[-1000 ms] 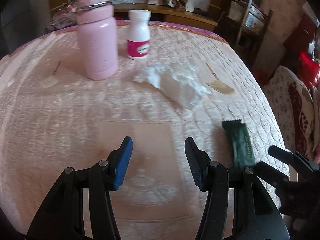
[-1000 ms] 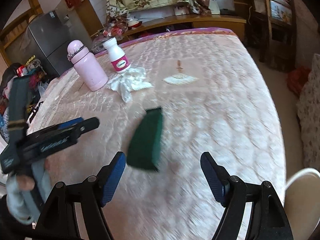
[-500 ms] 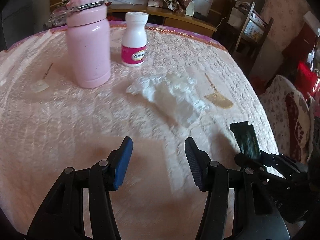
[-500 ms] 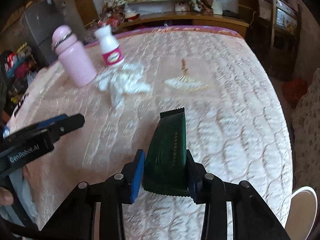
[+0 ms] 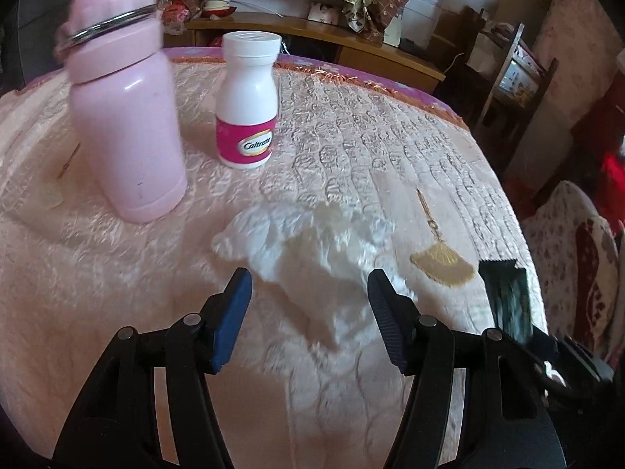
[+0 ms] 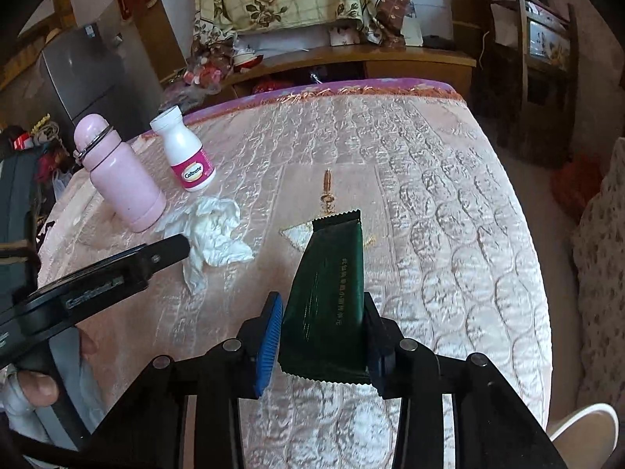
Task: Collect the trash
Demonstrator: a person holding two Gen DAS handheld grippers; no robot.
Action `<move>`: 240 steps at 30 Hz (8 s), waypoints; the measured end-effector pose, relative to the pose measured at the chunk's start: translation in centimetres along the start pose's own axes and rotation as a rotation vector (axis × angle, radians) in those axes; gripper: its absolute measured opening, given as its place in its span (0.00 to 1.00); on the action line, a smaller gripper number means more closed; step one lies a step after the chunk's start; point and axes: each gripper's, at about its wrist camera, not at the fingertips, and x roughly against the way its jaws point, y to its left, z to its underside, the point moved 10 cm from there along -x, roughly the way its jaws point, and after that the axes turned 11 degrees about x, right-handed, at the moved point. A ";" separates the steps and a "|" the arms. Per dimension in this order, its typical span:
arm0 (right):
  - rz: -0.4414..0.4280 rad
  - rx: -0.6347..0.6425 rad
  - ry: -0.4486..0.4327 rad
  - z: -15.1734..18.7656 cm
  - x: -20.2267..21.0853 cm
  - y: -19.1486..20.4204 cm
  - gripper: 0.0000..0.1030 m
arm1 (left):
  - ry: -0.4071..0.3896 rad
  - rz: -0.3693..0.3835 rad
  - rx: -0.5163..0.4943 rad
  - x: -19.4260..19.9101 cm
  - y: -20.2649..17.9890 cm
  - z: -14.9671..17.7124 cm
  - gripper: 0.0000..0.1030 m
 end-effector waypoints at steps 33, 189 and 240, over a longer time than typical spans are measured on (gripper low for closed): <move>-0.016 -0.031 -0.030 2.9 2.6 -1.3 0.36 | 0.008 0.084 -0.123 3.8 -1.6 4.1 0.10; 0.597 -0.222 -0.443 21.7 42.6 -7.3 0.93 | -0.365 0.408 -0.422 33.3 -18.1 23.8 0.82; 0.581 -0.216 -0.400 22.4 40.9 -8.4 0.93 | -0.345 0.410 -0.429 31.8 -16.9 24.1 0.82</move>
